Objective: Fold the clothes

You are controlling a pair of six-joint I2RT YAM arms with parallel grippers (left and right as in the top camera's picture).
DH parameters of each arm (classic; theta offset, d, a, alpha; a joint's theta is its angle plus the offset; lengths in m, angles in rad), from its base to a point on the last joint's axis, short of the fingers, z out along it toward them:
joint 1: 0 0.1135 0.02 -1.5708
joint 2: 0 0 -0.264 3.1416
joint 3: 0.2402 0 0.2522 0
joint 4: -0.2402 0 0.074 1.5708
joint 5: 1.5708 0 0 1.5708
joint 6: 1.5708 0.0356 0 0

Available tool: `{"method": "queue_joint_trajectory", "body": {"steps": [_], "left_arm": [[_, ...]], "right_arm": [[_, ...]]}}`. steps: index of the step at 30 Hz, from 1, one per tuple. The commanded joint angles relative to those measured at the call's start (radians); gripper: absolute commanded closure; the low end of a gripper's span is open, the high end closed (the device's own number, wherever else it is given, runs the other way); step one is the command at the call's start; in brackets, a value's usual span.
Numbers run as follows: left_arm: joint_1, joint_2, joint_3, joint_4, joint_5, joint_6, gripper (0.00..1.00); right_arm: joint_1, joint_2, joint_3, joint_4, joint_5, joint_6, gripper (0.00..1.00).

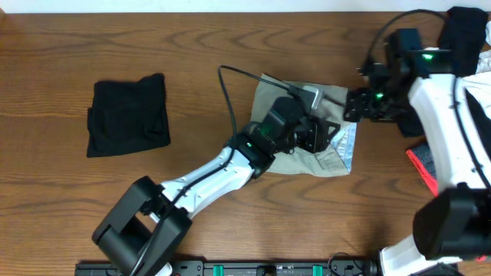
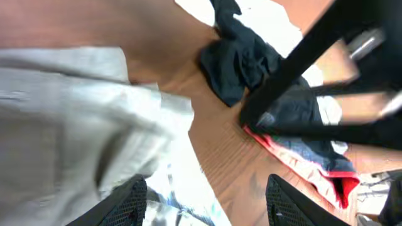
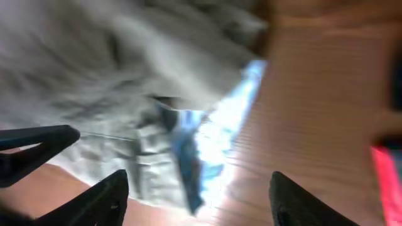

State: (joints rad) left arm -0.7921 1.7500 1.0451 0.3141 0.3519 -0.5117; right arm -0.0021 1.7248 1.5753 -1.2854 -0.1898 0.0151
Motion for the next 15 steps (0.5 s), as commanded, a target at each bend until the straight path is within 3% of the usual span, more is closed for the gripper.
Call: {"method": "queue_joint_trajectory", "body": {"steps": [1,7,11,15], "left_arm": [[0.008,-0.013,0.017,0.009,-0.004,0.003,0.39],[0.099,-0.103,0.017,-0.098,0.001,0.113,0.39],[0.206,-0.161,0.017,-0.333,-0.042,0.13,0.4],[0.277,-0.16,0.015,-0.533,-0.051,0.13,0.39]], "right_arm": [[-0.062,-0.073,0.014,0.002,0.051,0.031,0.29],[-0.079,-0.105,0.014,-0.029,0.0,-0.039,0.2],[-0.068,-0.095,0.006,-0.034,-0.014,-0.062,0.14],[-0.068,-0.077,-0.018,-0.007,-0.114,-0.075,0.18]]}}
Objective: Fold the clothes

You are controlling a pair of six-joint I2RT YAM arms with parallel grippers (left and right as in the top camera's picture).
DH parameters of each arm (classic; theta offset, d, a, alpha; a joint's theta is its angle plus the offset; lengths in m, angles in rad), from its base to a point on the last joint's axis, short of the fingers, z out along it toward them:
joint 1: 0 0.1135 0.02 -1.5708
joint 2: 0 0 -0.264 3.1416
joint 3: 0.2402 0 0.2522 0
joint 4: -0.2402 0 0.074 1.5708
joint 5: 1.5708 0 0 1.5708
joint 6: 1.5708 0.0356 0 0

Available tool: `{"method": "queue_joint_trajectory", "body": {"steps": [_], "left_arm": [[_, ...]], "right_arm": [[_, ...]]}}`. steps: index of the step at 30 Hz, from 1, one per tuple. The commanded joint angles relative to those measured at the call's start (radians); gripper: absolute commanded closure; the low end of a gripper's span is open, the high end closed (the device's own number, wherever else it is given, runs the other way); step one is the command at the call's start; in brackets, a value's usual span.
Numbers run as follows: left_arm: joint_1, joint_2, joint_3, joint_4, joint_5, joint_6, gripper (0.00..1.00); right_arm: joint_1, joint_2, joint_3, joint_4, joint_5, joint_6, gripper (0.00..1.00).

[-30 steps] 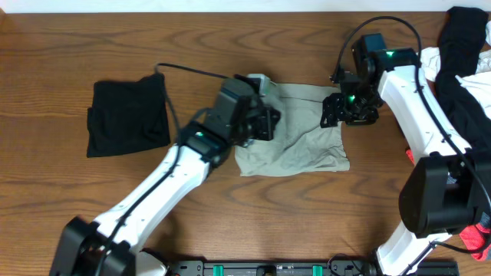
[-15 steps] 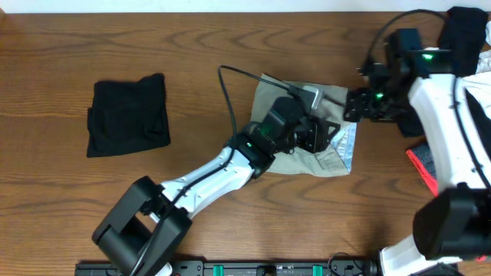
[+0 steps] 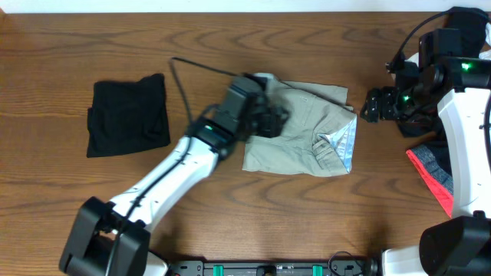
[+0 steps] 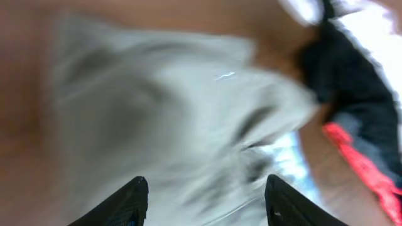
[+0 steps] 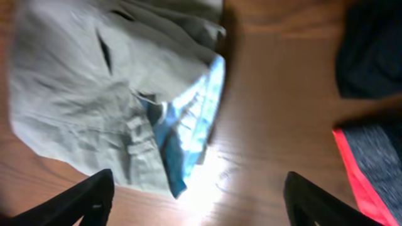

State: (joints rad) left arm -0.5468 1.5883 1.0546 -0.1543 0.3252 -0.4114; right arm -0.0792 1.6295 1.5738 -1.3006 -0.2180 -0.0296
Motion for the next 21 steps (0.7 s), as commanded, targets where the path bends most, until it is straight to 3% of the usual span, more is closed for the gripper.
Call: {"method": "queue_joint_trajectory", "body": {"steps": [1,4,7,14,21], "left_arm": [[0.045,0.004,0.002,-0.098,-0.029,0.03,0.39],[0.069,0.011,-0.006,-0.14,-0.055,0.031,0.39],[0.075,0.021,-0.006,-0.151,-0.112,0.031,0.38],[0.074,0.061,-0.006,-0.151,-0.166,0.037,0.37],[0.074,0.09,-0.006,-0.152,-0.166,0.037,0.37]], "right_arm": [[0.01,0.028,-0.031,0.017,-0.12,-0.04,0.19],[0.018,0.06,-0.067,0.048,-0.158,-0.04,0.24],[0.035,0.108,-0.115,0.089,-0.209,-0.04,0.35],[0.082,0.234,-0.203,0.209,-0.244,-0.039,0.29],[0.112,0.294,-0.205,0.288,-0.251,-0.039,0.37]]}}
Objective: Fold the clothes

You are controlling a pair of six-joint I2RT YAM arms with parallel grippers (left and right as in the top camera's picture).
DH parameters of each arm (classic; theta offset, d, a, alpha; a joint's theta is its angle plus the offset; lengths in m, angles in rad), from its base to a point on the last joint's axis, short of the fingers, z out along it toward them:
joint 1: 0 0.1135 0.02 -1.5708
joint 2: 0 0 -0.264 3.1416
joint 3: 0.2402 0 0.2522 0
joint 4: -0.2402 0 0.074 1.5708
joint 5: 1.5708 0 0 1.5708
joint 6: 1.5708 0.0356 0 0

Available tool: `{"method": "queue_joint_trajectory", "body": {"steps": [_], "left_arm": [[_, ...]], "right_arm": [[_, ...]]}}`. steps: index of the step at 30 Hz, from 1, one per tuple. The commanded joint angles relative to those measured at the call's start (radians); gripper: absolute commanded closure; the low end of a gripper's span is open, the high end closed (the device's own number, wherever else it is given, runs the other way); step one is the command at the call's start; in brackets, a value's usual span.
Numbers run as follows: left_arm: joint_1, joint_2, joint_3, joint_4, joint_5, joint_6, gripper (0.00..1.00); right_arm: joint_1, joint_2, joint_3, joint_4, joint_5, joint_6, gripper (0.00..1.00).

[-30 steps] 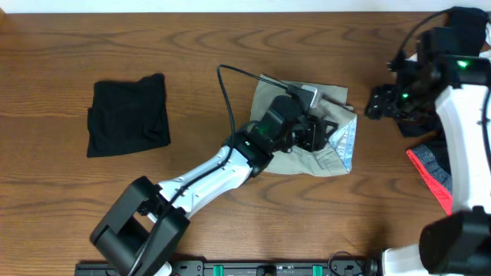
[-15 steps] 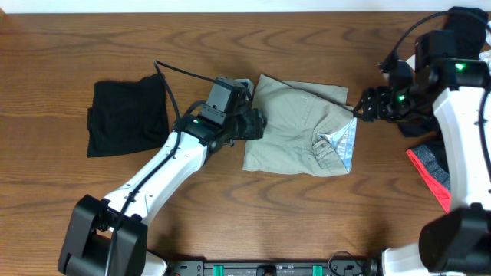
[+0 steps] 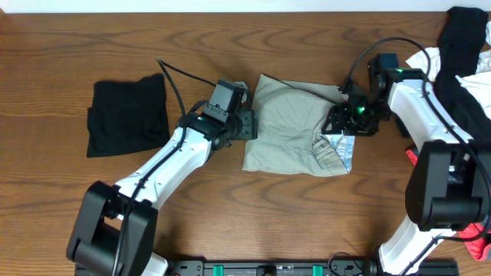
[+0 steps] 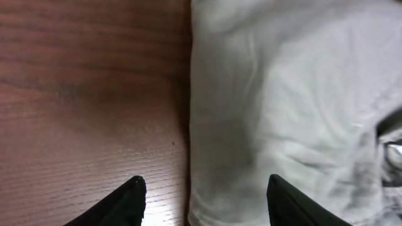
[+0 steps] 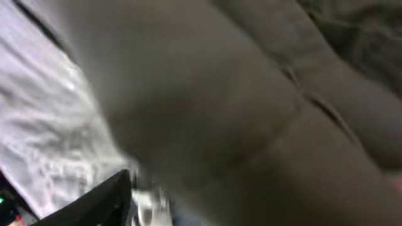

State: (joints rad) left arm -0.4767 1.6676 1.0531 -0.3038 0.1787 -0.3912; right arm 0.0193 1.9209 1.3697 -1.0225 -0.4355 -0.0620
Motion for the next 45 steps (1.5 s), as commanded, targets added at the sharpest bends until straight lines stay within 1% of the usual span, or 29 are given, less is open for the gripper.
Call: {"method": "queue_joint_trajectory", "body": {"steps": [1,2,3,7,9,11,15,16,19,24,30,36,38,40,41,43,45], "left_arm": [[0.004,0.011,-0.005,-0.002,-0.019,0.017,0.37],[0.004,0.011,-0.005,-0.002,-0.019,0.017,0.37],[0.004,0.011,-0.005,-0.002,-0.019,0.017,0.37],[0.004,0.011,-0.005,-0.002,-0.019,0.017,0.37],[0.004,0.011,-0.005,-0.002,-0.019,0.017,0.37],[0.004,0.011,-0.005,-0.002,-0.019,0.017,0.37],[0.004,0.011,-0.005,-0.002,-0.019,0.017,0.37],[0.004,0.011,-0.005,-0.002,-0.019,0.017,0.38],[0.004,0.011,-0.005,-0.003,-0.019,0.017,0.37],[0.004,0.011,-0.005,-0.003,-0.019,0.017,0.37],[0.004,0.011,-0.005,-0.003,-0.019,0.017,0.37],[0.004,0.011,-0.005,-0.003,-0.019,0.017,0.37],[0.004,0.011,-0.005,-0.003,-0.019,0.017,0.37],[0.004,0.011,-0.005,-0.004,-0.019,0.017,0.37],[0.004,0.011,-0.005,-0.006,-0.019,0.017,0.38],[0.004,0.011,-0.005,-0.01,-0.019,0.017,0.37],[0.004,0.011,-0.005,-0.01,-0.019,0.017,0.37]], "right_arm": [[0.014,0.003,-0.001,0.014,-0.039,-0.006,0.39],[0.014,0.003,-0.001,0.015,-0.041,-0.006,0.41],[0.014,0.003,-0.001,0.017,-0.04,-0.006,0.47],[0.014,0.003,-0.001,0.035,-0.04,-0.007,0.58],[0.014,0.003,-0.001,0.05,-0.041,-0.006,0.71],[0.014,0.003,-0.001,0.066,-0.056,-0.006,0.82],[0.014,0.002,0.001,0.102,-0.147,-0.007,0.98],[0.012,0.002,0.004,0.1,-0.166,-0.007,0.99],[0.006,0.0,0.023,0.066,-0.231,-0.006,0.99],[-0.031,-0.009,0.085,-0.022,-0.246,-0.012,0.99],[-0.111,-0.019,0.19,-0.097,-0.236,-0.094,0.99],[-0.159,-0.018,0.214,-0.171,-0.053,-0.092,0.87],[-0.158,-0.018,0.203,-0.179,0.076,-0.092,0.83],[-0.156,-0.018,0.19,-0.182,0.182,-0.08,0.83],[-0.156,-0.018,0.184,-0.182,0.202,-0.067,0.82],[-0.154,-0.018,0.178,-0.186,0.146,-0.068,0.82],[-0.148,-0.018,0.178,-0.195,0.079,-0.079,0.71]]}}
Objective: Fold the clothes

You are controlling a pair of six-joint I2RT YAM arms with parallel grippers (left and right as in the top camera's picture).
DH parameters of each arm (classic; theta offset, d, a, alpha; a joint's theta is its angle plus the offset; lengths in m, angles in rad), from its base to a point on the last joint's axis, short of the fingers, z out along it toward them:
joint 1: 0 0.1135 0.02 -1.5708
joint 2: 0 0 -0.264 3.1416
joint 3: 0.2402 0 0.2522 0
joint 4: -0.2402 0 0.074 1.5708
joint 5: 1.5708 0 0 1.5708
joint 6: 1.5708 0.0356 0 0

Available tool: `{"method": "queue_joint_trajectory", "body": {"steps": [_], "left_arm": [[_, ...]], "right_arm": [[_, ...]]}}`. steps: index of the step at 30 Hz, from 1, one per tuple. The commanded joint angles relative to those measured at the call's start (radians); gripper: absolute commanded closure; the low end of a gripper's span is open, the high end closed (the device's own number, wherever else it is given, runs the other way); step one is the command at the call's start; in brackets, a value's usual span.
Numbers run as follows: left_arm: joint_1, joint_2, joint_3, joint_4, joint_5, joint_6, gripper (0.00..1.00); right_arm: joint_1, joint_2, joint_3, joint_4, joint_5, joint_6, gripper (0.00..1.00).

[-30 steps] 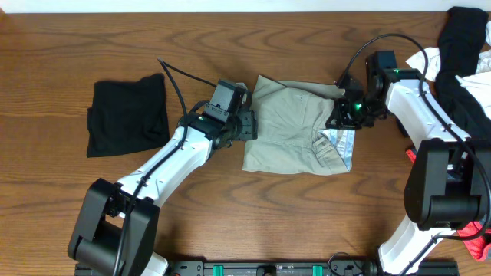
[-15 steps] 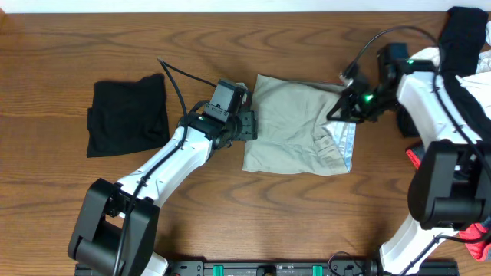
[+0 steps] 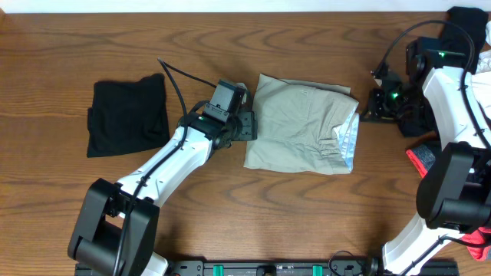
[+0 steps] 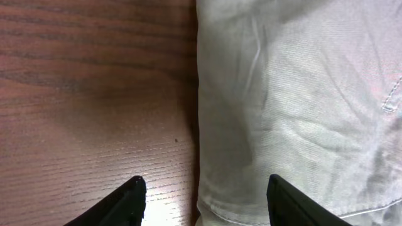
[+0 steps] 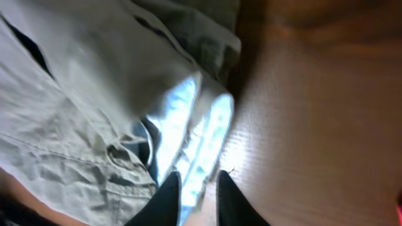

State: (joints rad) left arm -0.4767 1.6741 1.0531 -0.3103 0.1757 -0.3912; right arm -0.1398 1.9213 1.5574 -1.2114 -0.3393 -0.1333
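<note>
The khaki shorts [image 3: 299, 123] lie folded in a rough rectangle mid-table, with pale lining [image 3: 349, 142] showing at their right edge. My left gripper [image 3: 244, 126] sits low at the shorts' left edge. In the left wrist view it [image 4: 204, 191] is open, one finger over bare wood and the other over khaki cloth [image 4: 295, 94]. My right gripper [image 3: 374, 105] hovers over the table just right of the shorts. In its wrist view the fingers [image 5: 168, 194] stand close together above the lining [image 5: 188, 119], gripping nothing.
A folded black garment [image 3: 126, 115] lies at the left. A pile of black and white clothes [image 3: 464, 31] fills the far right corner. A red and grey garment [image 3: 423, 162] lies at the right edge below my right arm.
My right gripper has come off the shorts' right edge and now sits to their right, fingers close together. The shorts' upper right corner lies farther right and flatter. My left gripper has stayed put.
First my left gripper was over the shorts' right half and my right gripper open by their right edge. Then the left was at the upper left and the right farther off. Then the left settled at the left edge while the right touched the right edge, since withdrawn.
</note>
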Motion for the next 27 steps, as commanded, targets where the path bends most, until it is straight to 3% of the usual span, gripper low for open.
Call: {"method": "queue_joint_trajectory", "body": {"steps": [1,6,23,25,27], "left_arm": [[0.004,0.005,-0.005,-0.003,-0.016,0.017,0.37],[0.004,0.005,-0.005,-0.009,-0.016,0.017,0.37],[0.004,0.005,-0.005,-0.011,-0.016,0.017,0.37],[0.004,0.005,-0.005,-0.011,-0.016,0.017,0.37],[0.004,0.005,-0.005,-0.011,-0.016,0.017,0.37]], "right_arm": [[0.016,-0.019,-0.01,-0.013,-0.047,-0.018,0.63],[0.045,-0.019,-0.031,-0.028,-0.085,-0.022,0.59],[0.18,-0.018,-0.36,0.314,-0.091,0.026,0.59],[0.182,-0.018,-0.36,0.318,-0.091,0.026,0.67],[0.18,-0.019,-0.359,0.319,-0.091,0.029,0.88]]}}
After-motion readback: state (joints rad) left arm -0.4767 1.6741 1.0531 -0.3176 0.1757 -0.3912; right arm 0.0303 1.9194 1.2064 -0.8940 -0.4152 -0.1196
